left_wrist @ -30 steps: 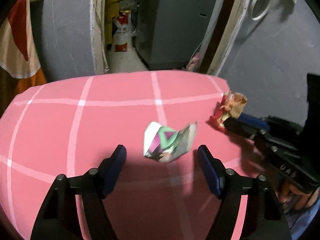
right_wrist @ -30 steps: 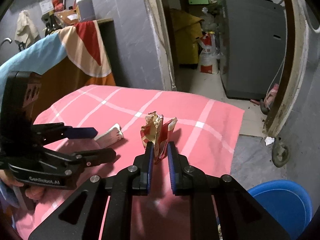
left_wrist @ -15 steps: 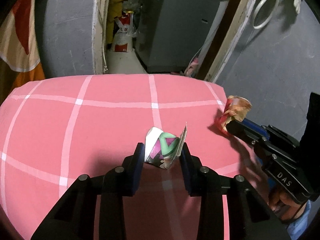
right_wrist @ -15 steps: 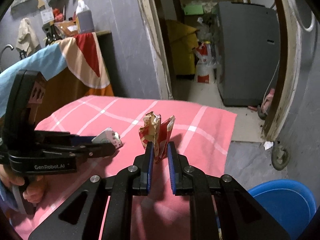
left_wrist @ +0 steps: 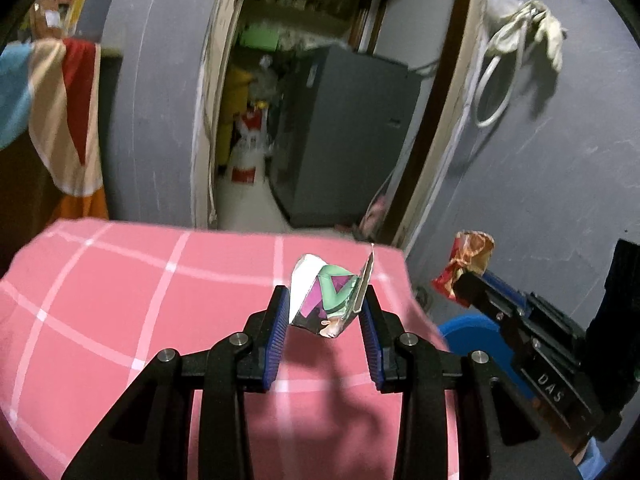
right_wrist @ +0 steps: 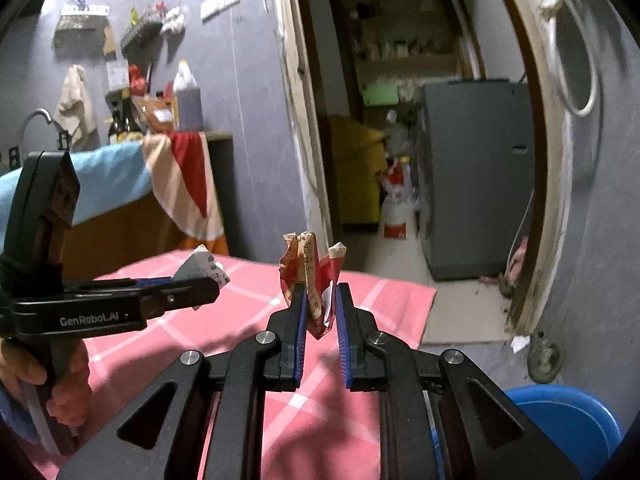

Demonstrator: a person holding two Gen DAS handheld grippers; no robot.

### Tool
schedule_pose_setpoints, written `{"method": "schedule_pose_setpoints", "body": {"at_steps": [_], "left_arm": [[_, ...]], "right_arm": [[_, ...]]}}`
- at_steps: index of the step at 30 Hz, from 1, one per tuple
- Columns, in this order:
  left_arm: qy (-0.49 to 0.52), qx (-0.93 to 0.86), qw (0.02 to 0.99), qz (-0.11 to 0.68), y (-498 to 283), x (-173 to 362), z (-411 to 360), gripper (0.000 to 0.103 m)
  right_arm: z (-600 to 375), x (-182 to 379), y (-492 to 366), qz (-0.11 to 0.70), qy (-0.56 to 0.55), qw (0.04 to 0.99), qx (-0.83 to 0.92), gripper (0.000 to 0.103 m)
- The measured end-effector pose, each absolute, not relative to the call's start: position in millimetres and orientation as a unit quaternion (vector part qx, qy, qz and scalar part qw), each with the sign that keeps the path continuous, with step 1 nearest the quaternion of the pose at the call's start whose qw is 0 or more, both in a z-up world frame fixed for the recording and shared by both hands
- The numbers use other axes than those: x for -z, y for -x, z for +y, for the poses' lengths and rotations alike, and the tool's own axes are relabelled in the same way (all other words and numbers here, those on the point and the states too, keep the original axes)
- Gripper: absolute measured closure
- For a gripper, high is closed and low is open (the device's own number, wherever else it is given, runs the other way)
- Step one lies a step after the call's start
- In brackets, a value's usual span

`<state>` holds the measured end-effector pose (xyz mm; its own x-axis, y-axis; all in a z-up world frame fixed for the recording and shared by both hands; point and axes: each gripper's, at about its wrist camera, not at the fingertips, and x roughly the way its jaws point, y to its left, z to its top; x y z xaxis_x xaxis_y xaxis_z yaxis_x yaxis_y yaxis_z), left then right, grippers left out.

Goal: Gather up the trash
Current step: 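Carry both held wrappers over the blue basin and open both tools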

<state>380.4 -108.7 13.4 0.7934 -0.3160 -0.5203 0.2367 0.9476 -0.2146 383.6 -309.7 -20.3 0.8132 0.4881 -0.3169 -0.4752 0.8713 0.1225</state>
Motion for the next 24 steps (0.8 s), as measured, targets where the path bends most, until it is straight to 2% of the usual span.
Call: {"method": "schedule_pose_setpoints", "body": {"at_steps": [11, 24], "left_arm": [[0.042, 0.182, 0.964, 0.19, -340, -46, -150, 0.073], [0.031, 0.267, 0.936, 0.227, -326, -28, -223, 0.072]], "right_arm": [[-358, 1, -328, 0.086, -0.053, 0.977, -0.189, 0.091], [-420, 17, -276, 0.093, -0.081, 0.989, -0.087, 0.091]]}}
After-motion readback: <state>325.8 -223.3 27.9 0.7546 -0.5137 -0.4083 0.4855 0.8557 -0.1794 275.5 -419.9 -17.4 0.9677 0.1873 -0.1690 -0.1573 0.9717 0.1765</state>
